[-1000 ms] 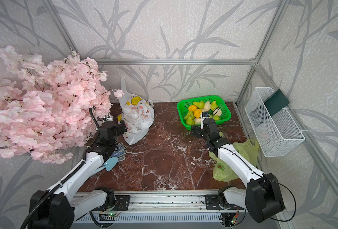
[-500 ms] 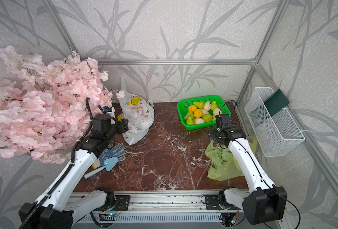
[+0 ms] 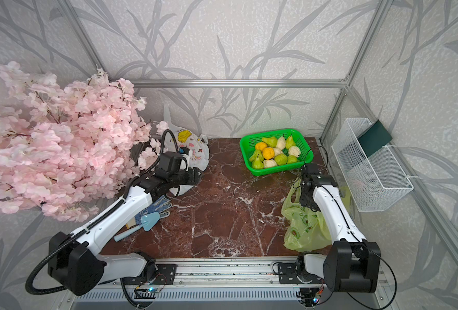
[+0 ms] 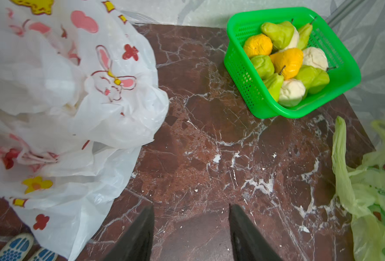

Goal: Place the pears into plastic bags & tie knots
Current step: Pick up the plastic bag from the corner of the board, then place the plastic bag at the center of the board.

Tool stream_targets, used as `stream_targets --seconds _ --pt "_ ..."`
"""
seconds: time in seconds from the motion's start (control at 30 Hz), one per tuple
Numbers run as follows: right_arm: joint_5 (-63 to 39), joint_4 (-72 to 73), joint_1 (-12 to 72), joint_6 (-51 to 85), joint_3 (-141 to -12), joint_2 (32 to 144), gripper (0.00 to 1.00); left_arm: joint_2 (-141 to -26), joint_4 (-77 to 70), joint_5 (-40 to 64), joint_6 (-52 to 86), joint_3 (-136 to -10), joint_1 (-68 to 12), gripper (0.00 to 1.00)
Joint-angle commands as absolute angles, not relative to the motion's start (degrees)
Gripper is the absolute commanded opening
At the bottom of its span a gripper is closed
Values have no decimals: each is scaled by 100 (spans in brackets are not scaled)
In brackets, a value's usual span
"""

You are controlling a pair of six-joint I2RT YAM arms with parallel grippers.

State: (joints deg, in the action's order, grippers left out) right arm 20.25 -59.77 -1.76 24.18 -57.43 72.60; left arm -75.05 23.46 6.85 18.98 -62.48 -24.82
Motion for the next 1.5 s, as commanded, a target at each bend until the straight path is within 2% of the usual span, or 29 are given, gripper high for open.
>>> stream_targets --seconds 0.0,0.03,0.1,0.27,0.37,0.43,0.57,0.7,0.87,1.03,1.23,1.3,1.47 --pt "1803 -5944 -166 2163 -5721 7014 9 -7653 2709 1056 2079 -6559 -2578 49" --pt "1827 -6037 -114 2144 -5789 6952 0 -7709 2793 1112 2099 -6635 -2583 47" --pt "1875 -6193 193 2055 -5978 6823 0 -7766 2912 1166 2122 -6759 -2594 46" --pt "1163 -6210 1933 1771 -6876 6687 0 -7827 3049 1676 2248 -6975 -2747 48" --pt "881 -5807 3025 1684 -7565 6697 0 -7855 3007 2115 2596 -6954 -2839 56" --pt "796 -5439 3638 1559 -8057 6731 0 -7819 3225 2133 2842 -6960 -2808 66" --pt "305 -4141 4442 1356 -8331 6598 0 -7537 3736 2020 3118 -6960 -2291 76" --pt "-174 -2944 4554 1442 -8293 6492 0 -6946 3684 2269 3412 -6688 -1674 79" --pt "53 -1492 4553 1322 -7637 6258 0 -6678 3672 2334 3477 -6712 -1425 80" --pt "563 -523 4557 998 -5870 6142 0 -6611 3679 2286 3412 -6694 -1050 81" --pt "1392 1820 4544 1481 -3280 5914 0 -6618 3717 2387 3447 -6365 -747 82" --pt "1521 2190 4544 1736 -2851 5852 0 -6588 3741 2370 3508 -6166 -756 82" --pt "1493 2087 4544 2035 -2395 5594 0 -6403 3716 2184 3823 -5661 -988 82"
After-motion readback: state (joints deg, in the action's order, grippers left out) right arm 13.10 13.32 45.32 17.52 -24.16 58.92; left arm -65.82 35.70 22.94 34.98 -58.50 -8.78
